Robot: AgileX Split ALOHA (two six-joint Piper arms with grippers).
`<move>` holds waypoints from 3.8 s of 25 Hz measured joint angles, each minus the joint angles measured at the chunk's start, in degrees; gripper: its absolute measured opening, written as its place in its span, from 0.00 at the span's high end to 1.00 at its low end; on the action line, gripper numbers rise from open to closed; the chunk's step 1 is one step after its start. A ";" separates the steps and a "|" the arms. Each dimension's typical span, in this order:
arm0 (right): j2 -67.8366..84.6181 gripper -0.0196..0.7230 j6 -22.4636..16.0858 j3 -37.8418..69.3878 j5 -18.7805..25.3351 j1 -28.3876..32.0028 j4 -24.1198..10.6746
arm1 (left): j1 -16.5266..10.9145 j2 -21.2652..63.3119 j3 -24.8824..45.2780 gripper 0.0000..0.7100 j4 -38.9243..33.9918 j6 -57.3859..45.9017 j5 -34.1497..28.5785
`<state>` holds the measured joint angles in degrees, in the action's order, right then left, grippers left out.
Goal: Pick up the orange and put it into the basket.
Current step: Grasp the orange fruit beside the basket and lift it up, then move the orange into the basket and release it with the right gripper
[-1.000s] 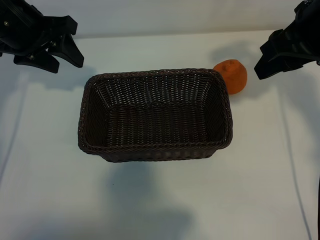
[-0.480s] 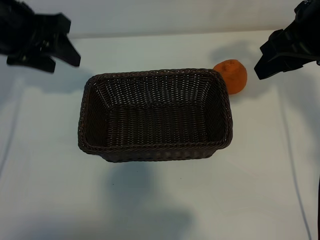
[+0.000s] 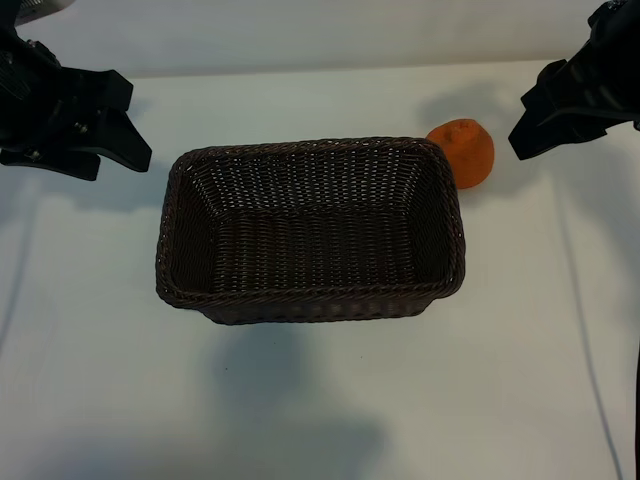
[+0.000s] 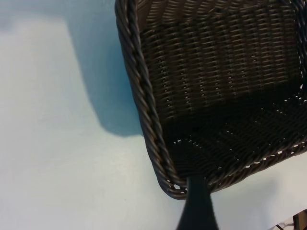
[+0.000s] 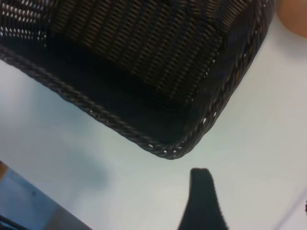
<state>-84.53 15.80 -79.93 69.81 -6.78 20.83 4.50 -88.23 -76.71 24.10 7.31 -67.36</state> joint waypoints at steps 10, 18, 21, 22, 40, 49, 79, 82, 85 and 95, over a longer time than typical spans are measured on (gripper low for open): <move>-5.99 0.32 0.16 0.00 -8.54 0.00 0.00 | 0.00 0.00 0.09 0.20 -0.07 0.00 0.00; -11.96 0.32 -0.06 0.00 -20.02 0.00 -0.06 | 0.00 0.00 0.13 0.20 -0.07 0.00 0.00; -14.16 0.32 -0.09 0.00 -22.52 0.00 -0.67 | 0.00 0.00 0.13 0.20 -0.07 0.00 0.00; -14.89 0.32 -0.09 0.00 -23.46 0.00 -0.96 | 0.00 0.00 0.13 0.20 -0.07 0.00 0.00; -25.66 0.32 -0.21 0.00 -35.23 0.00 -2.05 | 0.00 0.00 0.13 0.20 -0.07 0.00 0.00; -29.70 0.32 -0.44 0.00 -41.11 0.00 -1.86 | 0.00 0.00 0.13 0.20 -0.07 0.00 0.00; -35.07 0.86 -1.63 -7.31 -35.09 0.01 -3.16 | 0.00 0.00 0.13 0.20 -0.07 0.00 0.00; -33.65 0.86 -1.91 -10.65 -28.69 0.13 -3.59 | 0.00 0.00 0.13 0.20 -0.07 0.05 0.00; -31.01 0.87 -3.89 -12.57 -24.06 0.13 -5.93 | 0.00 0.00 0.13 0.20 -0.07 0.11 0.00; -16.13 0.88 -8.70 -13.03 -9.04 0.19 -14.62 | 0.00 0.00 0.20 0.20 -0.10 0.17 0.00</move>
<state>-100.66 7.10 -92.96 60.77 -6.59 6.20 4.50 -88.23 -76.51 24.00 7.48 -67.36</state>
